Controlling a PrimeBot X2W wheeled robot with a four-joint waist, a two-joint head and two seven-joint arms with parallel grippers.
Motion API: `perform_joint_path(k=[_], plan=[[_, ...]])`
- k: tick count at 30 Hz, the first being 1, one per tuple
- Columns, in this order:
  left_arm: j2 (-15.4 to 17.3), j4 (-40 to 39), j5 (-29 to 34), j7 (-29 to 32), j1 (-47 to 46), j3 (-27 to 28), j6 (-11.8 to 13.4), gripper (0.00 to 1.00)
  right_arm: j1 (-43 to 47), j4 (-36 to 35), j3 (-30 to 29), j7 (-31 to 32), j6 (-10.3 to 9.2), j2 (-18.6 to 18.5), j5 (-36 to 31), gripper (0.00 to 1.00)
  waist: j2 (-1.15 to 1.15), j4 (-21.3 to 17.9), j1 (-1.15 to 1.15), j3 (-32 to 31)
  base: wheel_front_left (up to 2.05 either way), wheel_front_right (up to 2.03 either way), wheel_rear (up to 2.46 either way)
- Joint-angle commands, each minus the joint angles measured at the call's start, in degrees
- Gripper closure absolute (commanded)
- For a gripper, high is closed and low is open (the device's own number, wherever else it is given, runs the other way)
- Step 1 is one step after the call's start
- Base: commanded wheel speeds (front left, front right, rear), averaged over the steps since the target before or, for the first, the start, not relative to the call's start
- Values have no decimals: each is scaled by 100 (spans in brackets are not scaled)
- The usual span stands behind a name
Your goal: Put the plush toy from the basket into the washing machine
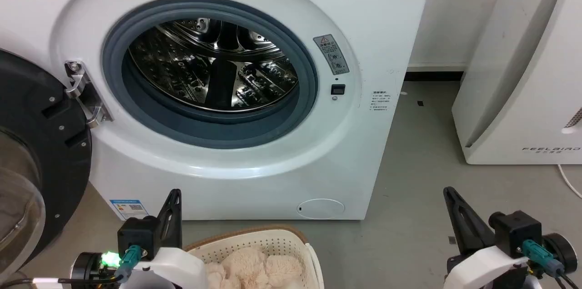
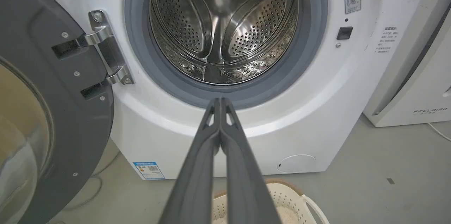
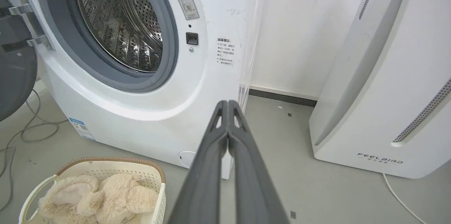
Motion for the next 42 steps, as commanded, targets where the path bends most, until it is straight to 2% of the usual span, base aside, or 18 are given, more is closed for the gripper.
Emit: perform_joint_path(k=[1,22,23,42], plan=[[-6,-38,16,2,-89,24,1,100,-80,15,-2,4,-5,-1,-44,100,0,0,0,0,0,0,0],[-6,-38,16,2,-89,24,1,100,-80,15,-2,4,-5,-1,-44,100,0,0,0,0,0,0,0],[-5,-8,0,-1,-3,5,0,0,-1,0,-1,-1,0,0,1,0,0,0,0,0,0,0,0],[-4,277,-59,-187,-51,-111,-23,0,-12,-43,-45,-187,-1,0,66,0,0,-38,0,148,0,0,0]])
